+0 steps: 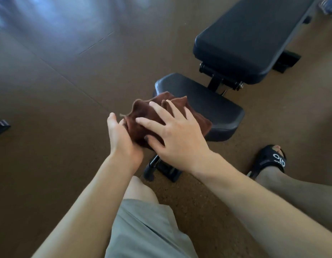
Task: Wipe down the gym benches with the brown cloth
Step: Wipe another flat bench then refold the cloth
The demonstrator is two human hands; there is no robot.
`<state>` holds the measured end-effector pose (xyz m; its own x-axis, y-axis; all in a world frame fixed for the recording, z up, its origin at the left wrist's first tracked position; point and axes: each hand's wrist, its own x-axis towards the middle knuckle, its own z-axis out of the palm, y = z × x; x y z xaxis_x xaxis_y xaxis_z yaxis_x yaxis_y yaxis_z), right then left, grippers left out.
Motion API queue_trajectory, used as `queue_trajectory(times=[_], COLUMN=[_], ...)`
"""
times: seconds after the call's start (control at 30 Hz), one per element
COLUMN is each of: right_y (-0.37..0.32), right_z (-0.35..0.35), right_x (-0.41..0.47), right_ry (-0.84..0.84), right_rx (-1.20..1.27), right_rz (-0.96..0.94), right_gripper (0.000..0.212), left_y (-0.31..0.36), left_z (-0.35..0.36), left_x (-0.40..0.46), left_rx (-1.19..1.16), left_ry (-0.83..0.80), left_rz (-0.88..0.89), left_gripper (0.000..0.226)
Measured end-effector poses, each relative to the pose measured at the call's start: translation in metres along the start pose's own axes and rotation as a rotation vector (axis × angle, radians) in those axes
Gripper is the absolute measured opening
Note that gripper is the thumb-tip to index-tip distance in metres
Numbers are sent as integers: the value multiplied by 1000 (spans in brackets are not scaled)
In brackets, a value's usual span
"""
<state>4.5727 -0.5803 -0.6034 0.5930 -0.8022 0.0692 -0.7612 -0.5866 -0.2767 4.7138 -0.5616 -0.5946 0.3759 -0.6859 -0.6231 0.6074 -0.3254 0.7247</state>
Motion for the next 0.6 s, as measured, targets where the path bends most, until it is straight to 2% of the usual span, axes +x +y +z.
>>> queue_trajectory(times=[0.13,0.27,0.43,0.53,0.6], right_y=[-2,9,-11,0,14], right_z=[32,20,-4,-6,-2], right_x=[-47,-32,42,85,89], right_ry=[131,166,-12,-175,-94], right_rx=[-245,-225,50,150,250], right_rz=[-122,-238,6,114,120], right_gripper=[59,48,43,42,39], left_y=[0,-3,1,1,2], left_z=[-8,-10,-13,-8,5], left_x=[2,2,7,3,-1], left_rx=[64,198,151,253,385], left_ry=[-67,-123,-103,-60,-6], left_rz=[-39,3,86,156,224], left_gripper=[75,77,74,66,65])
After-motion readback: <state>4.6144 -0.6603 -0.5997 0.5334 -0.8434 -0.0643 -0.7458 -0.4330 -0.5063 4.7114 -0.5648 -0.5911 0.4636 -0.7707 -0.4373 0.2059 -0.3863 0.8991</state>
